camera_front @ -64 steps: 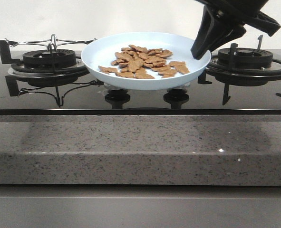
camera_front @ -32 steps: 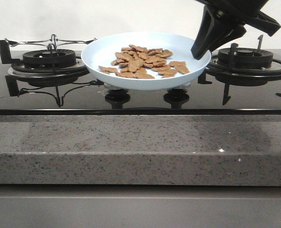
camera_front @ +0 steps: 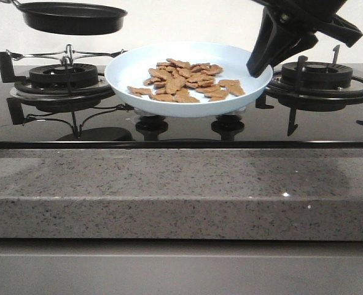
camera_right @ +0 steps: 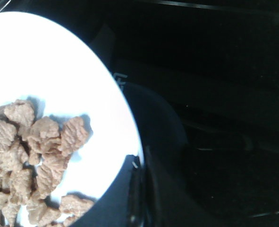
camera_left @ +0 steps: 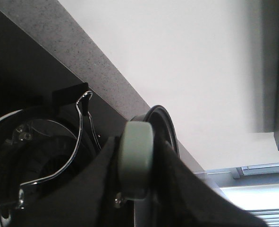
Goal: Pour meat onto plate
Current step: 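Level the pan and move it back over its burner with the left gripper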
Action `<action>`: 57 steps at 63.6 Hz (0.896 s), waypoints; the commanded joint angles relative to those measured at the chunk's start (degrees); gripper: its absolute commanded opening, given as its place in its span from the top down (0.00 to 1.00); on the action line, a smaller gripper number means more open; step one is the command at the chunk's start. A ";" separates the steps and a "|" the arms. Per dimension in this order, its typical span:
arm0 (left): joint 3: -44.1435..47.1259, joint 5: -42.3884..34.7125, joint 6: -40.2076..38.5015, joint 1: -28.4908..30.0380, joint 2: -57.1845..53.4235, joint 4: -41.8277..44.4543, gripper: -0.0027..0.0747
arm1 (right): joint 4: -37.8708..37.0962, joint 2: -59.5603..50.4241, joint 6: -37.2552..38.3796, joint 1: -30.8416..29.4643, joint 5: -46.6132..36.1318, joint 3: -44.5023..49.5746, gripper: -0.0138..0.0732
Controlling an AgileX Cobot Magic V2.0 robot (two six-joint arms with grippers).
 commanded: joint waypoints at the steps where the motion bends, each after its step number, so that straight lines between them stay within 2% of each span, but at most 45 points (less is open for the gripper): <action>1: -1.68 -0.03 -0.95 0.75 -3.06 -4.54 0.98 | 2.09 -2.85 -0.42 -0.12 -2.50 -1.59 0.87; 19: -1.58 0.35 -3.95 1.94 -2.60 3.32 0.98 | 2.09 -2.85 -0.42 -0.12 -2.50 -1.59 0.87; 49: 4.05 -2.36 -3.22 1.94 -2.22 2.16 0.98 | 2.09 -2.85 -0.42 -0.12 -2.43 -1.59 0.87; 57: 4.05 -2.36 -1.87 1.94 -2.22 1.10 0.93 | 2.09 -2.85 -0.42 -0.12 -2.43 -1.59 0.87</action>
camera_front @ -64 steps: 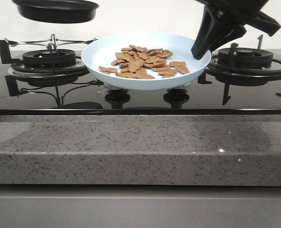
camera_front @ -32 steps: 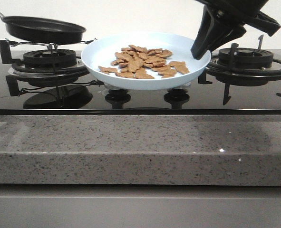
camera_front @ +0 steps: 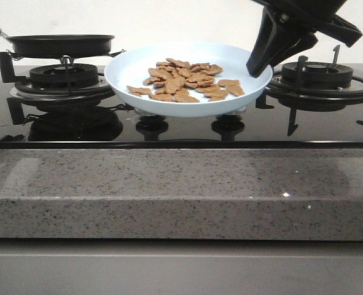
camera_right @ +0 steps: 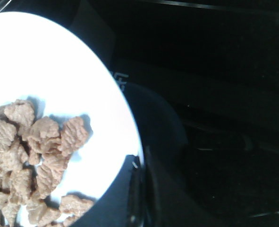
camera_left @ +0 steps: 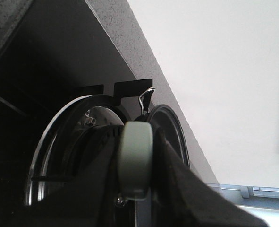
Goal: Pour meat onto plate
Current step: 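Level the pan and move it back over its burner with the left gripper, then lower the pan onto the burner and release it with the left gripper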
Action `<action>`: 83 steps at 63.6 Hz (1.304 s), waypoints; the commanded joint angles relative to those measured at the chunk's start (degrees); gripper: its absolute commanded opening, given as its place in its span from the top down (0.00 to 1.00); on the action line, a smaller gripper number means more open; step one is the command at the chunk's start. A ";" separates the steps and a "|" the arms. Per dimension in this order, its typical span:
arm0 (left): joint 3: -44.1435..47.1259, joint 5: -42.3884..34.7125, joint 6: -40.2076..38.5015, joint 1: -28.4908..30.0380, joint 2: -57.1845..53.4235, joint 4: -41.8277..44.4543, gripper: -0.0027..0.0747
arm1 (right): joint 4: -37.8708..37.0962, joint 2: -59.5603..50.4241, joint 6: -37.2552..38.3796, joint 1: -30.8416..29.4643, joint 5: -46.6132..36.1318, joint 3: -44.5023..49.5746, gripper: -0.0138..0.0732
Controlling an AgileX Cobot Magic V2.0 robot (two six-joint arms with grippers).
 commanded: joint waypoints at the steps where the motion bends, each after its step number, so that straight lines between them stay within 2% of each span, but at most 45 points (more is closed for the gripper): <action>1: -1.07 -0.23 1.65 0.03 -3.14 -2.68 0.92 | 2.09 -2.85 -0.38 -0.12 -2.43 -1.59 0.87; 16: -1.07 -0.23 1.72 0.03 -3.14 -3.63 0.76 | 2.09 -2.85 -0.38 -0.12 -2.43 -1.59 0.87; 23: -1.07 -0.12 1.72 0.03 -3.14 -3.63 0.60 | 2.09 -2.85 -0.38 -0.12 -2.43 -1.59 0.87; 29: -1.07 0.75 1.72 0.03 -3.14 -3.63 0.41 | 2.09 -2.85 -0.38 -0.12 -2.43 -1.59 0.87; 34: -1.07 2.27 1.72 0.03 -3.14 -4.26 0.34 | 2.09 -2.85 -0.38 -0.12 -2.43 -1.59 0.87; 65: -1.07 8.34 1.72 0.16 -3.70 -5.62 0.34 | 2.09 -2.85 -0.38 -0.12 -2.43 -1.59 0.87; 83: -1.07 9.04 -0.46 0.26 -6.73 0.91 0.34 | 2.09 -2.85 -0.38 -0.12 -2.43 -1.59 0.87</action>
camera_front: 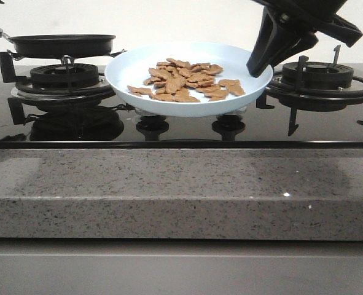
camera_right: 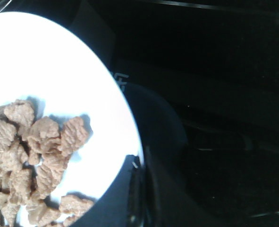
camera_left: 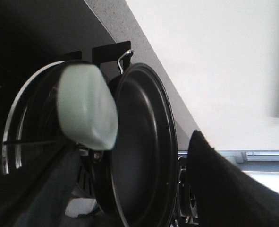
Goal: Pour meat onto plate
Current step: 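Lower the pan onto the burner and release it with the left gripper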
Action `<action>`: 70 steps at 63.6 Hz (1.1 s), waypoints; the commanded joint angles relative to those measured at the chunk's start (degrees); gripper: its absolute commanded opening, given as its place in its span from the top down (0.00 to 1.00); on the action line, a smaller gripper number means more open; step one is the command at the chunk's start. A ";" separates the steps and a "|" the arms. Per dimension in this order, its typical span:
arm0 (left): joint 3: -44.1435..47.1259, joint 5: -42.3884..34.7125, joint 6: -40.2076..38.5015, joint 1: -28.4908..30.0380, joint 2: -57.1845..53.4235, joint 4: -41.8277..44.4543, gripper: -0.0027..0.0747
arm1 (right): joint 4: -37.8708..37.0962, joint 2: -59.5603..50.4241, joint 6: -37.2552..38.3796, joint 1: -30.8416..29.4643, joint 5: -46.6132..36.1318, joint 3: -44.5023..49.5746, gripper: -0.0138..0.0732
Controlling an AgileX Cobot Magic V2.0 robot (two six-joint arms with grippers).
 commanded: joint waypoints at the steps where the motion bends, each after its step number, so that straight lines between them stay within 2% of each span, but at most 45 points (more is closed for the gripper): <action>1: -1.35 1.99 -1.32 0.26 -4.62 -0.96 0.34 | 2.09 -2.85 -0.38 -0.12 -2.43 -1.59 0.87; 19: -0.24 1.96 -3.42 0.26 -9.24 4.99 0.34 | 2.09 -2.85 -0.38 -0.12 -2.43 -1.59 0.87; 25: 0.38 0.99 -2.42 0.26 -12.22 7.62 0.38 | 2.09 -2.85 -0.38 -0.12 -2.43 -1.59 0.87; 32: 1.22 -0.77 -2.42 0.26 -16.47 11.91 0.54 | 2.09 -2.85 -0.38 -0.12 -2.43 -1.59 0.87; 36: 1.76 -1.91 -2.42 0.26 -18.94 13.88 0.69 | 2.09 -2.85 -0.38 -0.12 -2.43 -1.59 0.87; 46: 3.62 -2.90 -0.21 -0.42 -24.54 15.46 0.96 | 2.09 -2.85 -0.38 -0.12 -2.43 -1.59 0.87; 48: 4.20 -3.16 0.56 -0.92 -25.76 15.60 0.99 | 2.09 -2.85 -0.38 -0.12 -2.43 -1.59 0.87; 57: 7.01 -5.32 2.98 -4.09 -30.76 17.62 0.99 | 2.09 -2.85 -0.38 -0.12 -2.43 -1.59 0.87; 70: 11.45 -14.55 6.38 -11.45 -39.41 28.38 0.99 | 2.09 -2.85 -0.38 -0.12 -2.43 -1.59 0.87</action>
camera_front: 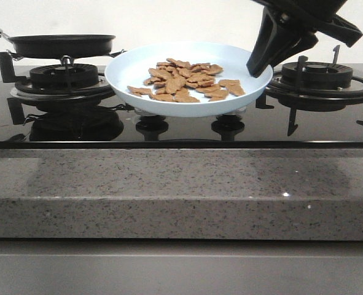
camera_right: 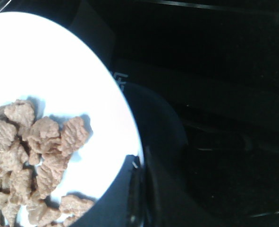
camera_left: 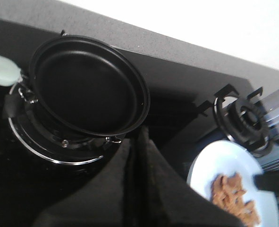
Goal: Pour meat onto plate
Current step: 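Lower the pan onto the burner and release it with the left gripper, then lower the plate of meat onto the stove with the right gripper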
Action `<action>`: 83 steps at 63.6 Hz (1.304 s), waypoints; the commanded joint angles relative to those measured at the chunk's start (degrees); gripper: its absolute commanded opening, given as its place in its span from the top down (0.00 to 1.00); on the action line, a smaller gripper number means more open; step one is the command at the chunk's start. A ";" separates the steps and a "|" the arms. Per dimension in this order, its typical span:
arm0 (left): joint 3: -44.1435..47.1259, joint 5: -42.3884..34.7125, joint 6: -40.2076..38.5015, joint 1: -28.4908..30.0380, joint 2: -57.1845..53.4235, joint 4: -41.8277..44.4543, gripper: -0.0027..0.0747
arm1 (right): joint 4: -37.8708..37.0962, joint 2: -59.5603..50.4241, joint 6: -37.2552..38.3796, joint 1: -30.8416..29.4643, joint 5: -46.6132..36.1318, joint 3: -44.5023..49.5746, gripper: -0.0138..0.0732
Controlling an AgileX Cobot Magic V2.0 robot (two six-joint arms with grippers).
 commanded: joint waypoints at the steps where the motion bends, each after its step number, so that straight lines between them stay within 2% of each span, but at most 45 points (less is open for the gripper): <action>1: 0.47 -7.06 1.77 -3.44 -5.48 2.55 0.99 | 2.09 -2.85 -0.29 -0.12 -2.43 -1.59 0.87; 15: 9.18 -20.96 3.80 -10.97 -15.90 10.53 0.99 | 2.09 -2.85 -0.29 -0.12 -2.43 -1.59 0.87; 29: 21.77 -34.97 11.17 -16.48 -26.05 10.81 0.99 | 2.09 -2.85 -0.29 -0.12 -2.43 -1.59 0.87; 38: 29.27 -41.53 11.46 -18.36 -32.31 10.81 0.99 | 2.09 -2.85 -0.29 -0.12 -2.43 -1.59 0.87; 54: 35.75 -42.67 11.46 -18.55 -38.25 10.38 0.99 | 2.09 -2.85 -0.29 -0.12 -2.49 -1.59 0.87; 74: 36.00 -42.56 11.46 -18.55 -38.37 10.30 0.99 | 2.30 -2.85 -0.29 -0.17 -1.23 -1.88 0.87; 83: 36.00 -42.56 11.46 -18.55 -38.37 10.30 0.99 | 3.07 -2.37 -0.02 -1.56 -0.48 -4.89 0.87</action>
